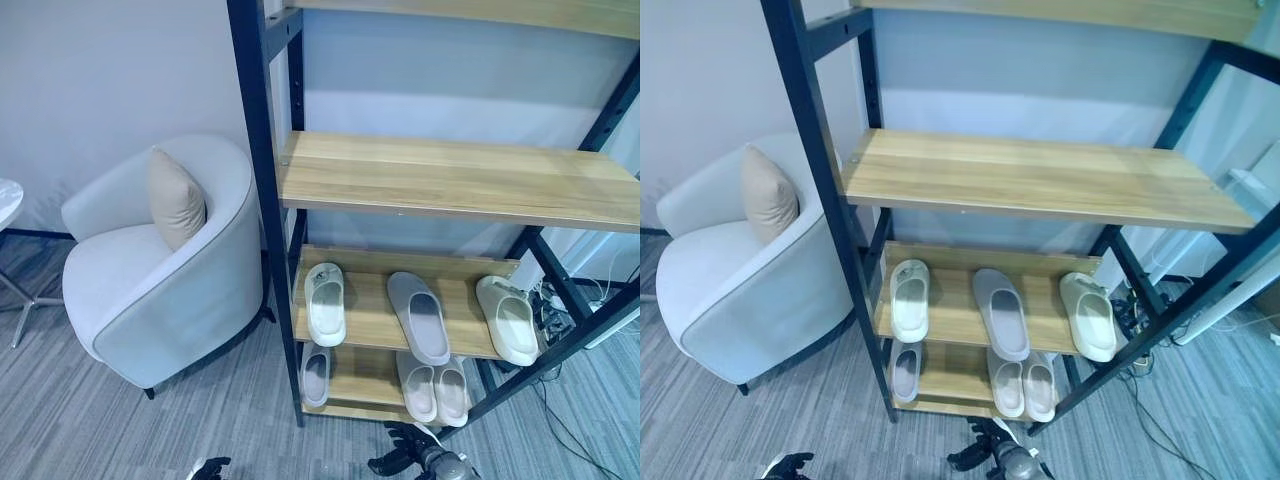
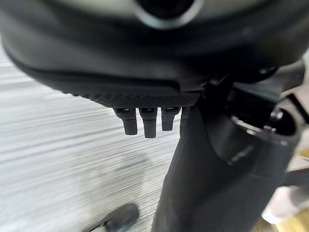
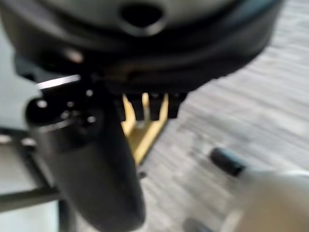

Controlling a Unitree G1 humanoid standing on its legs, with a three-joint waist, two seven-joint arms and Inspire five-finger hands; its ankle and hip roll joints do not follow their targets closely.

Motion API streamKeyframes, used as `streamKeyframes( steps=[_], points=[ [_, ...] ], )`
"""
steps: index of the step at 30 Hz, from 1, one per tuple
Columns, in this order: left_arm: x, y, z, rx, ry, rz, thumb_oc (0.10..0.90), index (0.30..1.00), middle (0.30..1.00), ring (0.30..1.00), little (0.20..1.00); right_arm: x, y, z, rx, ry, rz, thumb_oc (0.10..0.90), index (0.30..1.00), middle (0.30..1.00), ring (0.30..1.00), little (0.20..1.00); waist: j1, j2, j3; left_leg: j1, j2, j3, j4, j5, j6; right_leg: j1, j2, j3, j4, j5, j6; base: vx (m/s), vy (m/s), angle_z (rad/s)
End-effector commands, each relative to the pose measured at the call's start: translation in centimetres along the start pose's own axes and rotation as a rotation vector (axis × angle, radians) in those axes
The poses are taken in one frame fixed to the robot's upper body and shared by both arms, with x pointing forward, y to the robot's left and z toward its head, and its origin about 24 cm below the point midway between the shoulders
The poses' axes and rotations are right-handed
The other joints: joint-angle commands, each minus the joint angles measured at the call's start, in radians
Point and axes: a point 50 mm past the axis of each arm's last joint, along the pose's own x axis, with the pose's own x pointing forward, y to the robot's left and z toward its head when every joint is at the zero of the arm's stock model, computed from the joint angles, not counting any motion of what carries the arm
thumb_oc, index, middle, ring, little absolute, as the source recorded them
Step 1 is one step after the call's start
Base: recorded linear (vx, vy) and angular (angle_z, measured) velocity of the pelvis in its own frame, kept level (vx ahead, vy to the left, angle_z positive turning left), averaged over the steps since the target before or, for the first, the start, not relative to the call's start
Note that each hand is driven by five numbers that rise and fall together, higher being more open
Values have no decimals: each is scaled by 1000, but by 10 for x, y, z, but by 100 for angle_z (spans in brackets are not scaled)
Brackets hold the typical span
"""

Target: Arrange the slippers neatly on the shoe rack.

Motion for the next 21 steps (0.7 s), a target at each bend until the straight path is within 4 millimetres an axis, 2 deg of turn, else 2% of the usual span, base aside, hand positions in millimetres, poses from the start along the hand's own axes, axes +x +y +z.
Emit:
streamKeyframes(
  steps=[1,2,4,5,6,7,8,9,10,11,12,13,14,15,16,18,19,21],
  points=[
    [5,2,41,68,-127,0,800,900,900,900,900,5,-27,53,-91,-198,-61,800,900,900,900,900,-13,-8,16,-35,16,-2,8,-39,-42,50,-24,25,39,-131,63,-2,40,2],
    [5,-2,44,90,-143,-14,800,900,900,900,900,5,-24,64,-75,-243,-43,800,900,900,900,900,-13,-7,17,-30,16,1,8,-39,-42,58,-27,29,27,-124,66,0,0,0],
    [5,-4,46,97,-153,-19,800,900,900,900,900,4,-21,71,-72,-278,-28,800,900,900,900,900,-12,-7,17,-28,14,1,8,-40,-41,62,-28,31,20,-120,66,0,0,0],
    [4,-6,50,108,-178,-21,800,900,900,900,900,1,-13,90,-99,-366,13,800,900,900,900,900,-9,-8,18,-25,17,4,8,-42,-42,67,-29,33,7,-115,67,0,0,0],
    [4,-7,50,108,-178,-21,800,900,900,900,900,1,-13,90,-99,-366,13,800,900,900,900,900,-9,-7,18,-25,17,4,8,-42,-42,68,-28,34,6,-115,67,0,0,0],
    [5,-3,56,133,-195,-24,800,900,900,900,900,4,-34,146,-82,-445,-18,800,900,900,900,900,8,-11,9,-32,20,3,8,-35,-44,67,-29,30,-5,-107,67,-50,-18,-3],
    [4,7,57,96,-232,4,800,900,900,900,900,-21,-33,110,-43,-520,81,800,900,900,900,900,-4,-14,19,-33,22,13,8,-30,-47,63,-28,36,-4,-101,72,-26,-19,-9],
    [4,7,57,96,-231,2,800,900,900,900,900,-21,-33,109,-42,-518,81,800,900,900,900,900,-4,-13,19,-27,23,13,8,-38,-48,70,-28,36,-5,-107,72,-80,-22,8],
    [3,10,42,103,-198,1,800,900,900,900,900,-47,-22,113,-114,-643,194,800,900,900,900,900,-18,-17,26,-32,28,21,8,-27,-50,59,-23,45,-3,-102,72,0,0,0],
    [3,9,41,103,-197,-1,800,900,900,900,900,-47,-22,112,-113,-640,194,800,900,900,900,900,-17,-16,25,-26,29,21,8,-36,-51,65,-23,45,-4,-108,72,-57,-16,-9],
    [3,11,27,84,-138,-1,800,900,900,900,900,-64,-28,122,-182,-714,245,800,900,900,900,900,-26,-22,29,-23,34,25,8,-35,-53,65,-18,50,-4,-110,71,5,-6,-33],
    [3,11,28,83,-139,-2,800,900,900,900,900,-64,-28,122,-183,-713,245,800,900,900,900,900,-26,-21,29,-23,34,25,8,-35,-53,65,-17,49,-4,-110,71,-32,-16,-35],
    [2,11,10,40,-63,-1,800,900,900,900,900,-92,-39,144,-273,-835,276,800,900,900,900,900,-34,-28,25,-23,38,30,8,-34,-56,65,-13,53,-5,-111,70,-11,-10,-16],
    [2,11,10,40,-63,-3,800,900,900,900,900,-92,-39,143,-274,-833,276,800,900,900,900,900,-34,-26,25,-23,38,29,8,-34,-57,65,-13,52,-4,-111,70,-4,-18,-8],
    [1,8,1,17,-28,-15,800,900,900,900,900,-118,-46,153,-362,-909,317,800,900,900,900,900,-41,-30,19,-23,41,33,8,-35,-60,64,-9,56,-8,-109,71,0,0,0],
    [0,4,-1,15,-23,-27,800,900,900,900,900,-127,-48,155,-385,-929,323,800,900,900,900,900,-43,-30,17,-23,42,34,8,-34,-60,64,-9,56,-9,-109,72,0,0,0],
    [-1,-2,-5,7,-14,-51,800,900,900,900,900,-147,-55,161,-414,-982,332,800,900,900,900,900,-49,-30,12,-24,47,37,8,-32,-63,61,-6,57,-11,-106,73,0,0,0],
    [-1,-5,-5,0,-15,-58,800,900,900,900,900,-154,-57,162,-418,-1001,331,800,900,900,900,900,-51,-29,11,-25,49,39,8,-31,-64,60,-5,57,-11,-106,73,0,0,0]
  ],
)
